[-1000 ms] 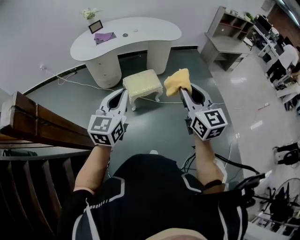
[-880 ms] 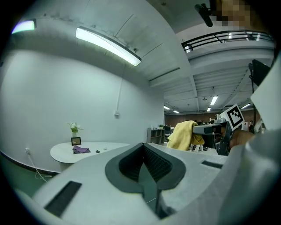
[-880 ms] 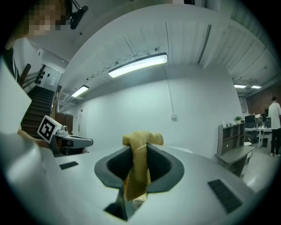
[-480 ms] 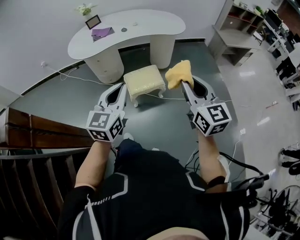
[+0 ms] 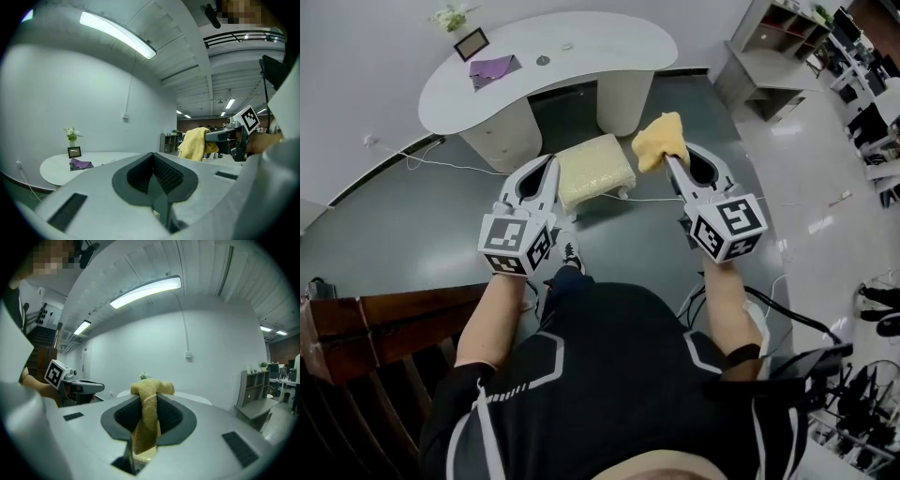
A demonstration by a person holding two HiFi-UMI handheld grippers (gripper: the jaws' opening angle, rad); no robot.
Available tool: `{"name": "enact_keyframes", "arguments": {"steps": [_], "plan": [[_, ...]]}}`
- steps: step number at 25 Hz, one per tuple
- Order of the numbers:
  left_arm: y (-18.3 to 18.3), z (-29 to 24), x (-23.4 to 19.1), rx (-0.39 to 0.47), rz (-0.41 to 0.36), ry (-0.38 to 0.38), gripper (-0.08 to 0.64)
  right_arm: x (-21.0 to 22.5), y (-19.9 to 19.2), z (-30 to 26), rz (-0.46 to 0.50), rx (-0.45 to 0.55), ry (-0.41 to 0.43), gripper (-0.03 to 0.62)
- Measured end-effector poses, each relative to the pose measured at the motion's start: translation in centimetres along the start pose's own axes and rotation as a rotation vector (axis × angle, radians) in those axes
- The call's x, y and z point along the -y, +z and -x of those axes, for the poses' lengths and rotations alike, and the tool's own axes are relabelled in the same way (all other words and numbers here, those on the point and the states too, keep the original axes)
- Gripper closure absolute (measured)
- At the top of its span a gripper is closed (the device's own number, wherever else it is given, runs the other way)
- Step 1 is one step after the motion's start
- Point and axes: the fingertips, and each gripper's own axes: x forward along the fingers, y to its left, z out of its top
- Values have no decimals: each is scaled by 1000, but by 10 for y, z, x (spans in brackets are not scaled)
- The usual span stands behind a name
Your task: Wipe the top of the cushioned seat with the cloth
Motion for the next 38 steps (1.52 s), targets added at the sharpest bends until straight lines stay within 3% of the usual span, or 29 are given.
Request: {"name": "enact_keyframes", "arguments": {"steps": [8, 20, 26, 32, 38], "plan": [[-1, -68, -86, -24, 34, -52, 555, 11, 5, -104, -29, -23, -14, 508], [-27, -108, -198, -31, 129, -68, 555, -18, -17, -235, 7, -139, 78, 508], [-68, -109, -241, -73, 203, 27, 555, -32, -57, -289, -2, -236, 168, 508], [-98, -112, -259, -98, 208, 103, 555, -24, -88, -328, 10, -252, 259, 508], [-125, -123, -266, -145, 217, 279, 555, -14, -127, -366, 40, -292, 451, 508]]}}
